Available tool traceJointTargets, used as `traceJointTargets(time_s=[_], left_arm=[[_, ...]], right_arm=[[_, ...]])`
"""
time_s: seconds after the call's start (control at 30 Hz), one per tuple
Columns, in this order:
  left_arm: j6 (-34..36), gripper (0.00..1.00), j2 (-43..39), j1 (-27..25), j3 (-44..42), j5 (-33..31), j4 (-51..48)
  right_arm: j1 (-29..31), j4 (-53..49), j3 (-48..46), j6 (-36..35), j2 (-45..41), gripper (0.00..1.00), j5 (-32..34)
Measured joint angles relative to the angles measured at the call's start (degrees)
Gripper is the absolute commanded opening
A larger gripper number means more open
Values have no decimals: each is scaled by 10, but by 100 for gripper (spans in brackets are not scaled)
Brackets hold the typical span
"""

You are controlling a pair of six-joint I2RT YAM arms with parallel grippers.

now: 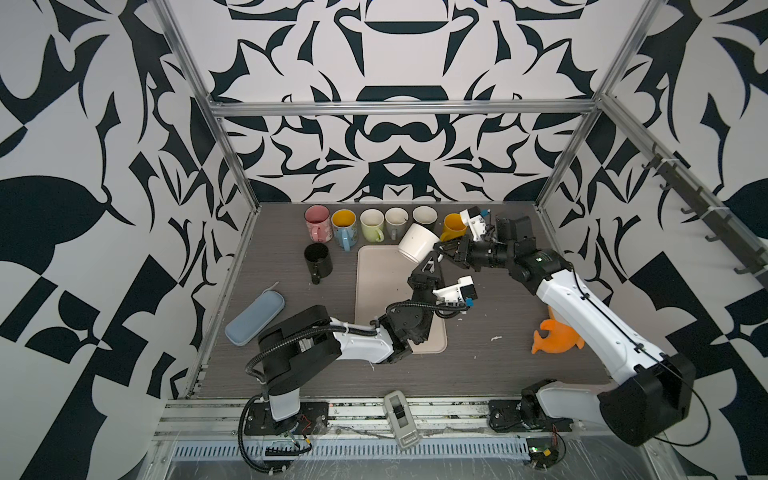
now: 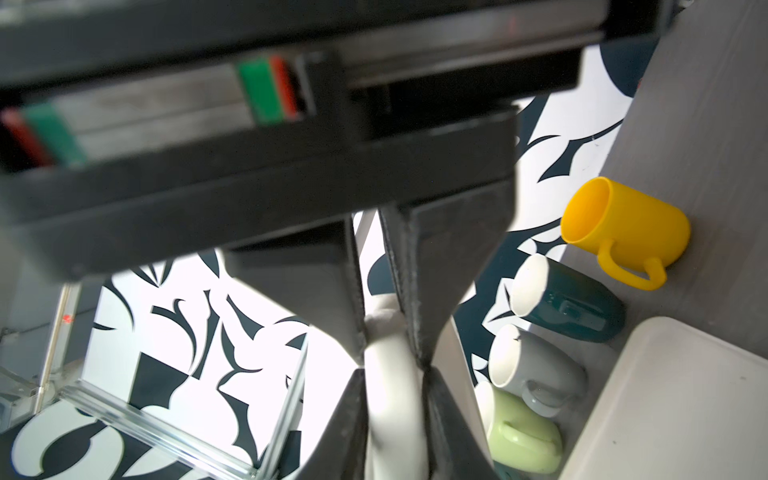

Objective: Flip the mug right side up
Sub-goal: 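Grasp the white mug's handle with the right gripper beside the left gripper, then open the left gripper and withdraw it while the right gripper holds the white mug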

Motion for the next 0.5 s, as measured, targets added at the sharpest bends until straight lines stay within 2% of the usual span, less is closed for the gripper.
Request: traceJointTargets(time_s=[0.5], left_arm=[[-5,45,16,2,0,-9,-6]], right_arm=[[12,2,-30,20,0,0,2]])
